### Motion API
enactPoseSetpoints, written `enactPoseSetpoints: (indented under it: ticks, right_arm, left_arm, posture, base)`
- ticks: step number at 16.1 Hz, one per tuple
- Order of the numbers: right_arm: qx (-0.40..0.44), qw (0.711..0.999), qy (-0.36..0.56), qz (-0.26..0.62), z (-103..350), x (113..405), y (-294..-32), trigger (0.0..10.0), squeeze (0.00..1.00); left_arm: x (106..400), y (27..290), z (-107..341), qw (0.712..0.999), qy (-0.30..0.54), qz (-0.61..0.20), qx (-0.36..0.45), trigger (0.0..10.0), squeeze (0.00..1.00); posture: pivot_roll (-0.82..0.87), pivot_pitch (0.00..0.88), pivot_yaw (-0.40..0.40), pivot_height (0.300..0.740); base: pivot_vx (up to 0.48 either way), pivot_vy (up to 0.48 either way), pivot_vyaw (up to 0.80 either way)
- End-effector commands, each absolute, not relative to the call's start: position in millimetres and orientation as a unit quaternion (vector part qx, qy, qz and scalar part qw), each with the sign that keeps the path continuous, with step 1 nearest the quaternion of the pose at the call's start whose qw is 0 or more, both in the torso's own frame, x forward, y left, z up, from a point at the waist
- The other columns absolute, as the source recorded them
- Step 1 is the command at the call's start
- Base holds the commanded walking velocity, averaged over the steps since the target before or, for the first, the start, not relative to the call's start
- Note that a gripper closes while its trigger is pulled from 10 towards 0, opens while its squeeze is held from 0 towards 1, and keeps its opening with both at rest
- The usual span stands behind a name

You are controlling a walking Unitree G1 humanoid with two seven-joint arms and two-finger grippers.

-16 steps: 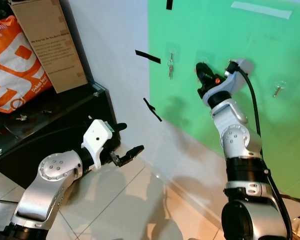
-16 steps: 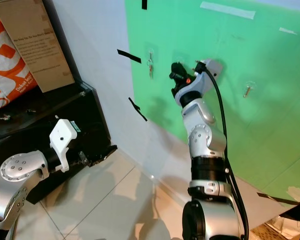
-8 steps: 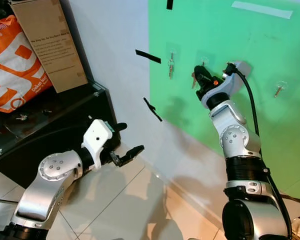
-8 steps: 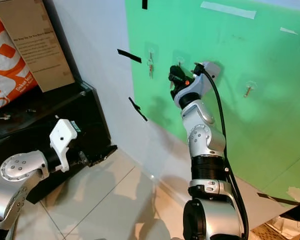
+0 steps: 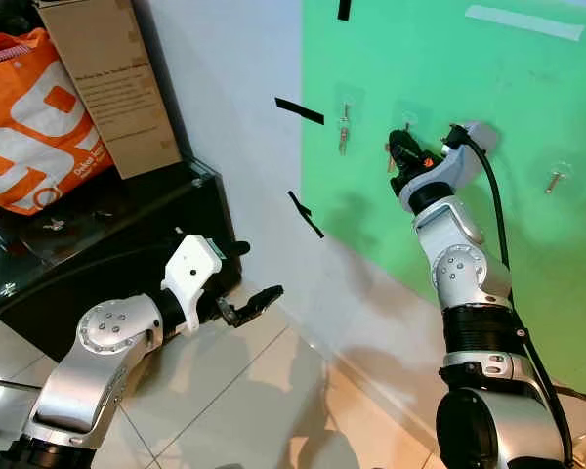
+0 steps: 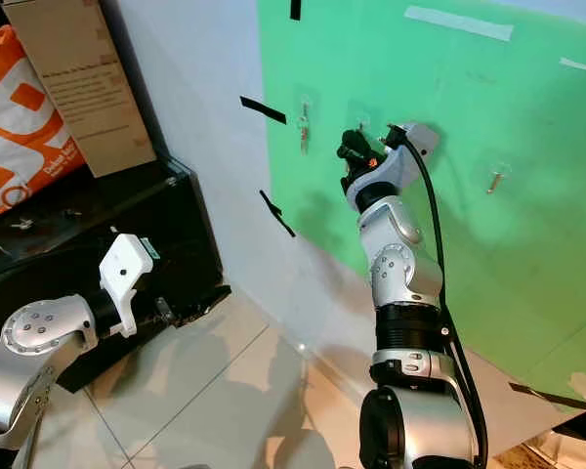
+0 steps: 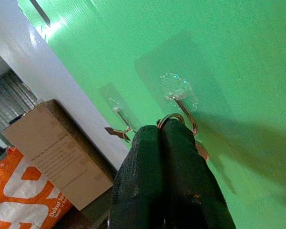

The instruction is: Hang keys on a hook

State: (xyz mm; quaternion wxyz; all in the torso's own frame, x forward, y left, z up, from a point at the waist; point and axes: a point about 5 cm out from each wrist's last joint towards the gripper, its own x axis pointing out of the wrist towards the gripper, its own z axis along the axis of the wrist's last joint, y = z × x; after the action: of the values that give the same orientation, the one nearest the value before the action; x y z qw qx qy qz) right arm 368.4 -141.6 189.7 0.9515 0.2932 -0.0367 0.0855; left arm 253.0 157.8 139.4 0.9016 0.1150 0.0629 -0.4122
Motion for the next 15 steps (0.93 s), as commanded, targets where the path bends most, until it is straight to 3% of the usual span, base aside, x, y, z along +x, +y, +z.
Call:
enactPoseSetpoints:
  ticks: [1, 7, 14, 15]
  right_arm:
    - [0.302, 0.952, -0.028, 0.048, 181.1, 365.9, -154.8, 10.0, 0.0]
    - [0.301, 0.953, -0.021, 0.033, 167.3, 353.5, -168.5, 10.0, 0.0]
    - [0.256, 0.964, -0.017, 0.071, 169.1, 353.3, -150.6, 10.0, 0.0]
    - [0.248, 0.966, -0.019, 0.075, 170.3, 353.7, -149.2, 10.0, 1.0]
  left_arm:
    - [253.8, 158.2, 139.3, 0.899, 0.065, -0.416, 0.12, 10.0, 0.0]
    - [255.7, 156.5, 139.8, 0.898, 0.064, -0.418, 0.119, 10.0, 0.0]
    - [256.5, 154.7, 141.2, 0.9, 0.059, -0.416, 0.119, 10.0, 0.0]
    - [256.7, 154.5, 141.7, 0.901, 0.057, -0.414, 0.118, 10.0, 0.0]
  posture:
    - [-0.03, 0.0, 0.071, 0.74]
    - [-0.04, 0.0, 0.078, 0.74]
    - [-0.03, 0.0, 0.071, 0.74]
    - [-0.03, 0.0, 0.07, 0.74]
  base:
    - [0.0, 0.0, 0.0]
    - [0.0, 0.0, 0.0]
    - [0.0, 0.0, 0.0]
    - [0.0, 0.0, 0.0]
